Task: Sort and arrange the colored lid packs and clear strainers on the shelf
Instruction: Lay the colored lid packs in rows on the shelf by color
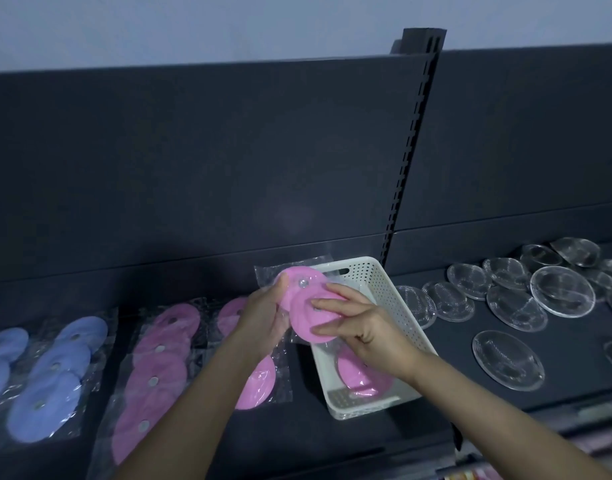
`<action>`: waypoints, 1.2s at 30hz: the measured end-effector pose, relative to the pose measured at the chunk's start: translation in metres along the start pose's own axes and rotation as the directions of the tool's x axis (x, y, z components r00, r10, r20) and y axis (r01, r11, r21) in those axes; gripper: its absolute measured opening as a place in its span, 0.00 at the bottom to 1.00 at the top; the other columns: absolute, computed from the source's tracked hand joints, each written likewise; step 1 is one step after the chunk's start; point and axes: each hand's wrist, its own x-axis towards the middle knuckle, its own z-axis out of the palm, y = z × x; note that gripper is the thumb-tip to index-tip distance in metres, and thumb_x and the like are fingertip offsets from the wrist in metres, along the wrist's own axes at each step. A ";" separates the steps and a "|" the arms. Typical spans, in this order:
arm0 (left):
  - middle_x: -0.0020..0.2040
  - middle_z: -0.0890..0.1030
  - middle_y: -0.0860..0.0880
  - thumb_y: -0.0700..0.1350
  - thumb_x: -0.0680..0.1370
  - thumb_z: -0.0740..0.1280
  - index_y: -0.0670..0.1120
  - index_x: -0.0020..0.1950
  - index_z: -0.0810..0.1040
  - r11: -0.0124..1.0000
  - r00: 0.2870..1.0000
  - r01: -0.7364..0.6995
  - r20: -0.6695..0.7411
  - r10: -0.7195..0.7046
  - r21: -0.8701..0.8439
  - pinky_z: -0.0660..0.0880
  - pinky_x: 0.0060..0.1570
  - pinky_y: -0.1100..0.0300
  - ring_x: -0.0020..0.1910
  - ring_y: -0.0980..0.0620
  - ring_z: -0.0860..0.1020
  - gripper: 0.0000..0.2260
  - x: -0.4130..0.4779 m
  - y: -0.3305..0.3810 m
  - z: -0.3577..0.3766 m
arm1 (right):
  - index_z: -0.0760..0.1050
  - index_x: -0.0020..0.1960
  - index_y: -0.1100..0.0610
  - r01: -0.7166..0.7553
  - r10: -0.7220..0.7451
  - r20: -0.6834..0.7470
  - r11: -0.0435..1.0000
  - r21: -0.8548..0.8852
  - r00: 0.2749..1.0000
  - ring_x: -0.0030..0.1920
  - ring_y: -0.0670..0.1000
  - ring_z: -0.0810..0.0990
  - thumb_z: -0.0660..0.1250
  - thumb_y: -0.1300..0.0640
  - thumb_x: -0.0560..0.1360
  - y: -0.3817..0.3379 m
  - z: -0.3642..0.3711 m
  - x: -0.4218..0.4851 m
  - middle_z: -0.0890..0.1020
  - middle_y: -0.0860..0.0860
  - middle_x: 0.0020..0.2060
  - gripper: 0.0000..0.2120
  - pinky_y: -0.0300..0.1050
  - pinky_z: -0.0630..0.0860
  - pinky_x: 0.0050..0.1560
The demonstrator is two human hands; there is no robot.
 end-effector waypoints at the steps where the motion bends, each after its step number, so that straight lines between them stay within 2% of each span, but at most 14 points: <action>1: 0.28 0.81 0.47 0.45 0.82 0.58 0.36 0.50 0.77 1.000 0.998 0.021 0.055 -0.021 -0.007 0.72 0.21 0.69 0.24 0.57 0.78 0.13 0.001 0.001 -0.003 | 0.83 0.52 0.53 0.003 -0.003 0.020 1.000 0.005 1.000 0.73 0.53 0.64 0.67 0.67 0.73 -0.001 -0.001 0.000 0.78 0.49 0.62 0.14 0.49 0.67 0.69; 7: 0.50 0.83 0.39 0.36 0.72 0.72 0.35 0.60 0.76 0.962 1.000 0.020 -0.003 -0.020 0.273 0.79 0.38 0.59 0.44 0.46 0.83 0.18 0.015 -0.007 -0.021 | 0.84 0.48 0.51 0.012 -0.006 0.077 0.997 -0.078 0.997 0.74 0.51 0.60 0.66 0.72 0.67 0.003 -0.003 -0.001 0.75 0.46 0.65 0.20 0.37 0.57 0.72; 10: 0.41 0.82 0.44 0.37 0.71 0.73 0.38 0.56 0.77 0.956 0.991 -0.048 -0.104 0.081 0.289 0.72 0.26 0.64 0.30 0.51 0.77 0.14 0.014 -0.006 -0.020 | 0.84 0.46 0.52 -0.230 0.230 -0.097 0.973 0.006 0.968 0.72 0.49 0.61 0.60 0.71 0.67 -0.002 -0.007 -0.002 0.73 0.47 0.65 0.20 0.33 0.54 0.70; 13: 0.41 0.79 0.43 0.37 0.72 0.73 0.39 0.55 0.76 0.954 0.975 -0.079 -0.179 0.135 0.289 0.68 0.20 0.66 0.25 0.56 0.73 0.14 0.015 -0.007 -0.027 | 0.82 0.52 0.60 -0.540 0.544 -0.117 0.839 0.067 0.831 0.62 0.51 0.73 0.60 0.72 0.71 -0.002 -0.016 -0.004 0.78 0.54 0.59 0.17 0.21 0.61 0.59; 15: 0.42 0.79 0.43 0.35 0.72 0.72 0.38 0.55 0.75 0.964 0.975 -0.099 -0.172 0.144 0.246 0.70 0.20 0.66 0.25 0.56 0.75 0.13 0.011 -0.006 -0.030 | 0.80 0.50 0.58 -0.718 0.722 0.080 0.692 -0.075 0.687 0.51 0.54 0.80 0.62 0.58 0.76 0.004 -0.019 -0.010 0.82 0.55 0.49 0.09 0.34 0.74 0.51; 17: 0.39 0.78 0.45 0.33 0.73 0.71 0.39 0.50 0.75 0.966 0.975 -0.118 -0.156 0.156 0.229 0.69 0.20 0.67 0.23 0.59 0.75 0.09 0.008 -0.006 -0.031 | 0.76 0.51 0.53 -0.701 0.795 0.268 0.607 -0.375 0.544 0.49 0.54 0.80 0.61 0.45 0.76 0.004 -0.019 -0.017 0.82 0.51 0.48 0.13 0.41 0.73 0.49; 19: 0.41 0.79 0.44 0.34 0.72 0.72 0.41 0.49 0.75 0.968 0.972 -0.131 -0.163 0.168 0.215 0.73 0.24 0.65 0.28 0.56 0.78 0.09 0.008 -0.007 -0.033 | 0.71 0.61 0.52 -0.662 0.822 0.336 0.569 -0.488 0.459 0.58 0.52 0.75 0.65 0.43 0.73 0.002 -0.018 -0.022 0.78 0.49 0.57 0.21 0.42 0.70 0.57; 21: 0.47 0.81 0.42 0.34 0.70 0.73 0.42 0.50 0.77 0.969 0.964 -0.149 -0.189 0.186 0.195 0.76 0.34 0.59 0.39 0.48 0.81 0.11 0.010 -0.010 -0.038 | 0.64 0.69 0.55 -0.674 0.844 0.316 0.537 -0.508 0.434 0.63 0.54 0.71 0.68 0.47 0.72 -0.001 -0.015 -0.024 0.73 0.52 0.61 0.29 0.44 0.68 0.62; 22: 0.48 0.82 0.42 0.34 0.70 0.73 0.43 0.51 0.78 0.971 0.961 -0.156 -0.200 0.192 0.183 0.76 0.36 0.57 0.42 0.47 0.80 0.12 0.008 -0.010 -0.038 | 0.63 0.69 0.57 -0.687 0.854 0.295 0.521 -0.508 0.429 0.63 0.55 0.71 0.67 0.49 0.74 -0.002 -0.013 -0.023 0.73 0.54 0.61 0.27 0.45 0.69 0.62; 25: 0.46 0.82 0.44 0.33 0.70 0.72 0.44 0.49 0.77 0.974 0.958 -0.183 -0.198 0.207 0.131 0.76 0.37 0.57 0.40 0.48 0.80 0.11 0.005 -0.012 -0.040 | 0.63 0.62 0.57 -0.808 0.885 0.226 0.464 -0.364 0.407 0.52 0.53 0.75 0.58 0.49 0.78 0.005 -0.008 -0.025 0.77 0.53 0.54 0.16 0.45 0.71 0.52; 28: 0.42 0.82 0.46 0.32 0.71 0.71 0.43 0.49 0.77 0.974 0.957 -0.206 -0.188 0.221 0.096 0.77 0.32 0.59 0.37 0.49 0.80 0.11 -0.001 -0.013 -0.041 | 0.71 0.57 0.56 -0.888 0.896 0.240 0.420 -0.184 0.374 0.47 0.47 0.76 0.72 0.45 0.69 0.015 -0.004 -0.030 0.76 0.47 0.47 0.23 0.39 0.70 0.46; 29: 0.41 0.82 0.46 0.32 0.71 0.71 0.43 0.49 0.77 0.974 0.956 -0.211 -0.191 0.223 0.083 0.77 0.30 0.61 0.37 0.50 0.80 0.11 -0.001 -0.014 -0.041 | 0.74 0.51 0.56 -0.895 0.897 0.220 0.419 -0.150 0.383 0.43 0.46 0.78 0.74 0.46 0.67 0.017 -0.004 -0.030 0.78 0.47 0.42 0.19 0.38 0.72 0.41; 32: 0.37 0.82 0.48 0.30 0.71 0.70 0.43 0.46 0.77 0.973 0.945 -0.225 -0.231 0.232 0.055 0.74 0.25 0.66 0.29 0.55 0.79 0.09 -0.005 -0.015 -0.042 | 0.78 0.37 0.62 -0.901 0.910 0.115 0.412 -0.138 0.398 0.38 0.52 0.83 0.68 0.53 0.72 0.013 -0.003 -0.027 0.81 0.54 0.33 0.12 0.43 0.77 0.37; 36: 0.40 0.83 0.48 0.33 0.71 0.72 0.45 0.46 0.78 0.967 0.923 -0.244 -0.287 0.255 0.074 0.77 0.37 0.57 0.38 0.49 0.81 0.09 -0.009 -0.020 -0.054 | 0.78 0.35 0.62 -0.909 0.903 0.107 0.409 0.074 0.415 0.31 0.53 0.78 0.67 0.61 0.69 0.016 -0.003 -0.025 0.80 0.56 0.30 0.05 0.44 0.74 0.34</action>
